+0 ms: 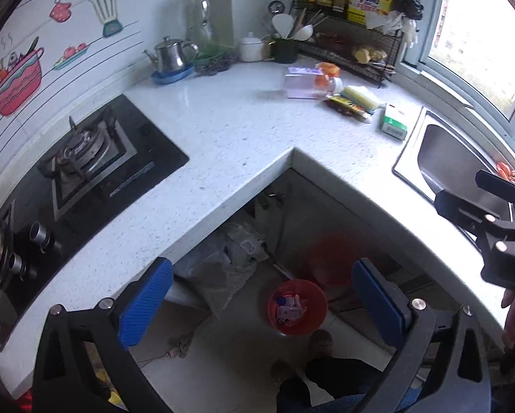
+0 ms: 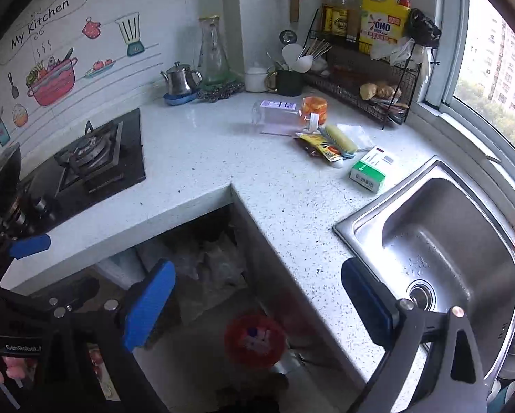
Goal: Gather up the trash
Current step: 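Raise both tools from the bin back up to the countertop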
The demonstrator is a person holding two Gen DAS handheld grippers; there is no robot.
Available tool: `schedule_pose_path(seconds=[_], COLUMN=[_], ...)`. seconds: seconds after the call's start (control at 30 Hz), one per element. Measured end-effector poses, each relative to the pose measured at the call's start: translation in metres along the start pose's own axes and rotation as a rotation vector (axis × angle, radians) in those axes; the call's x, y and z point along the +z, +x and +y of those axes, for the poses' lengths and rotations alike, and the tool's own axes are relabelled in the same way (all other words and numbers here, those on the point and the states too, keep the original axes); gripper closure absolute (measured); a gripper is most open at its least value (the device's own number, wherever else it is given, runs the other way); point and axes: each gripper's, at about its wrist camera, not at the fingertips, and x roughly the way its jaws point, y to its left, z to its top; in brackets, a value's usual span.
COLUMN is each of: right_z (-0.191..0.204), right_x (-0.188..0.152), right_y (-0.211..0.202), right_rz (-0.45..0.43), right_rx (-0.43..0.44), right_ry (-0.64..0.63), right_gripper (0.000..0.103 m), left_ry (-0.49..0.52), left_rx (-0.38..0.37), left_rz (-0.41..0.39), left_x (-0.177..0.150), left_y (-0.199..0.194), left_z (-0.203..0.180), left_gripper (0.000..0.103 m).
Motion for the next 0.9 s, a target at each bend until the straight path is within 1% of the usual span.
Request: schedule_pose_path(seconds=[0.1, 0.27, 0.43, 0.67, 0.8, 0.9], right_z=[0.000, -0.015, -0.030, -0.064, -0.085, -0.100], right_x=[0.000, 0.005, 0.013, 0.034, 0.051, 0.064], right_y=[-0.004, -0.002, 0.004, 0.025, 0.041, 0.056], right_rz=[-0.007, 0.023, 0.022, 0.037, 0.051, 0.070], right_rx=[-0.035, -0.002, -0.020, -0.016, -0.014, -0.005], right_ry=[-0.032, 0.023, 0.032, 0.074, 0.080, 0.081], right_gripper=[0.006, 0.006, 0.006, 0.006, 0.006, 0.006], left_ry=[0.015, 0.021, 0.042, 0.079, 0.076, 0.063], left_rx=[-0.019, -0.048, -0.065, -0.086, -0.098, -0.089], left_rz=[0.002, 0.011, 0.020, 0.036, 0.043, 0.046], left_x=[0.007, 0.025, 0.049, 0.093, 0.124, 0.148], left_y=[-0.004, 0.003, 0.017, 0.043, 0.061, 0.077], left_z=[-0.011, -0.026, -0.043, -0.070, -0.084, -0.094], left_gripper=[0.000, 0.000, 0.000, 0.000, 0.000, 0.000])
